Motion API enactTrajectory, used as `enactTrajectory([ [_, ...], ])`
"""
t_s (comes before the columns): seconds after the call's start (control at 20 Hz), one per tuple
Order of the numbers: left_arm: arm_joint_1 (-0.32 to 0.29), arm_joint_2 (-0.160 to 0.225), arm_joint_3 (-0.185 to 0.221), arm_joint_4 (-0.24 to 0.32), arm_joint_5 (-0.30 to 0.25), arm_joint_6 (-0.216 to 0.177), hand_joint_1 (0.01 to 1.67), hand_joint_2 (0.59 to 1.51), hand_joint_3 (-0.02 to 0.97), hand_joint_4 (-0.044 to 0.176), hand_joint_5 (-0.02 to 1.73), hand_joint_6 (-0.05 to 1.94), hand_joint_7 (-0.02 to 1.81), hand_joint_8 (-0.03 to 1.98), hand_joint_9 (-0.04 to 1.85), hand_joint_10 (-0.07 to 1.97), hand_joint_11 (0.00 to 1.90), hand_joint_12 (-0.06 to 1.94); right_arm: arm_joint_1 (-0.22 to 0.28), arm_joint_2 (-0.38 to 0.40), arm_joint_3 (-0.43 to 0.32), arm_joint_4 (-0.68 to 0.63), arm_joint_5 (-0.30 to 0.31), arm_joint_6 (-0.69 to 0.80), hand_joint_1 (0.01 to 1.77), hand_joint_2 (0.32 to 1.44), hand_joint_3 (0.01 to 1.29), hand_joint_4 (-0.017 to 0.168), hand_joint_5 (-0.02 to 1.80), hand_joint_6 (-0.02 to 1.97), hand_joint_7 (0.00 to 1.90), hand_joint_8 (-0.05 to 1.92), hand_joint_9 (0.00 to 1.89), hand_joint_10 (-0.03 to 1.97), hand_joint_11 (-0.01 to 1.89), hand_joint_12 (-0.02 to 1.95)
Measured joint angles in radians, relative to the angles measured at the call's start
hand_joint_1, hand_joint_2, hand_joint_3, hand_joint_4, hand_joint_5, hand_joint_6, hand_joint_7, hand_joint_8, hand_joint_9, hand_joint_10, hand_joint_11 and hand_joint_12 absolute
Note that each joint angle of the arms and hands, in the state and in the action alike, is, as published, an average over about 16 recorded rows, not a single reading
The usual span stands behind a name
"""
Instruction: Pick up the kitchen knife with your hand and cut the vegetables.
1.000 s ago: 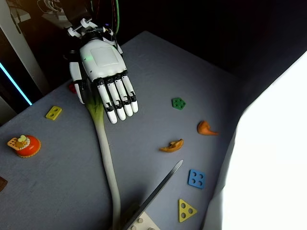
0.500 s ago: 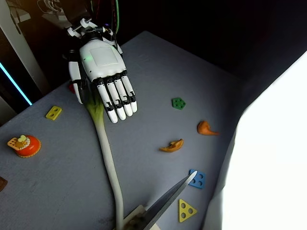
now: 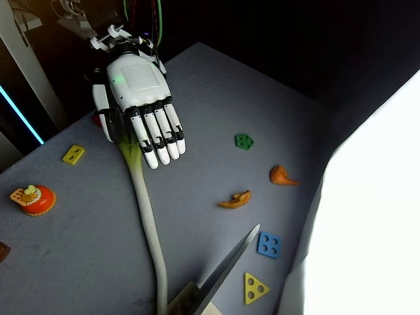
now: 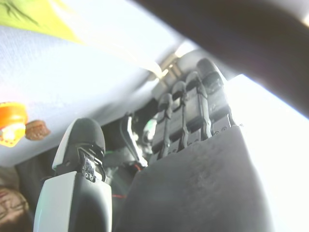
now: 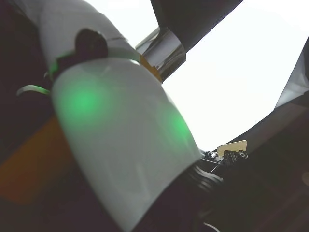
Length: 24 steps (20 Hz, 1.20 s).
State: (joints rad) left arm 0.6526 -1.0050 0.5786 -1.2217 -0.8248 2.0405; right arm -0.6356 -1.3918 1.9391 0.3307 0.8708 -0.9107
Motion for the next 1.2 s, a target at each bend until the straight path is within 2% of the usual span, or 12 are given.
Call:
enactTrajectory([
  [0.15, 0.000, 0.000, -0.001, 0.001, -0.001, 0.000, 0.46, 1.316, -0.007, 0.007, 0.13, 0.01, 0.14, 0.01, 0.13, 0.02, 0.02, 0.48, -0.005, 0.001, 0.000, -0.021, 0.002, 0.003, 1.08, 1.12, 0.02, 0.013, 0.28, 0.58, 0.35, 0.52, 0.21, 1.07, 0.16, 1.59],
  [0.35, 0.000, 0.001, 0.000, 0.003, -0.004, 0.000, 0.45, 1.317, -0.007, 0.007, 0.13, 0.01, 0.15, 0.01, 0.14, 0.02, 0.02, 0.48, -0.014, 0.010, -0.001, -0.057, 0.001, 0.008, 1.04, 1.08, 0.02, 0.027, 0.12, 0.25, 0.21, 0.17, 0.10, 0.63, 0.03, 1.12],
  [0.5, -0.002, 0.001, 0.000, 0.004, -0.006, 0.000, 0.44, 1.317, -0.007, 0.007, 0.13, 0.01, 0.15, 0.01, 0.13, 0.02, 0.02, 0.50, -0.019, 0.025, -0.012, -0.087, -0.007, 0.013, 1.00, 1.04, 0.02, 0.039, 0.08, 0.14, 0.14, 0.05, 0.06, 0.39, 0.01, 0.77],
  [0.7, -0.004, 0.002, 0.000, 0.004, -0.008, -0.001, 0.43, 1.317, -0.007, 0.007, 0.13, 0.01, 0.14, 0.01, 0.13, 0.02, 0.02, 0.52, -0.021, 0.071, -0.063, -0.132, -0.024, 0.017, 0.96, 0.97, 0.02, 0.053, 0.04, 0.05, 0.06, 0.02, 0.03, 0.15, 0.01, 0.36],
  [0.85, -0.006, 0.003, 0.000, 0.003, -0.009, -0.001, 0.42, 1.317, -0.008, 0.007, 0.12, 0.01, 0.14, 0.01, 0.13, 0.02, 0.02, 0.53, -0.018, 0.129, -0.139, -0.157, -0.043, 0.012, 0.92, 0.93, 0.02, 0.061, 0.02, 0.02, 0.02, 0.02, 0.02, 0.02, 0.01, 0.11],
  [0.95, -0.008, 0.003, 0.000, 0.003, -0.011, -0.001, 0.41, 1.318, -0.008, 0.007, 0.12, 0.01, 0.15, 0.01, 0.13, 0.02, 0.02, 0.54, -0.013, 0.181, -0.209, -0.169, -0.057, 0.002, 0.89, 0.90, 0.02, 0.063, 0.02, 0.02, 0.01, 0.02, 0.02, 0.00, 0.01, 0.01],
  [1.2, -0.014, 0.004, 0.000, 0.002, -0.017, -0.002, 0.41, 1.318, -0.008, 0.007, 0.12, 0.01, 0.14, 0.01, 0.12, 0.02, 0.02, 0.54, 0.016, 0.342, -0.432, -0.187, -0.103, -0.037, 0.86, 0.85, 0.02, 0.064, 0.02, 0.02, 0.01, 0.02, 0.02, 0.00, 0.01, 0.00],
])
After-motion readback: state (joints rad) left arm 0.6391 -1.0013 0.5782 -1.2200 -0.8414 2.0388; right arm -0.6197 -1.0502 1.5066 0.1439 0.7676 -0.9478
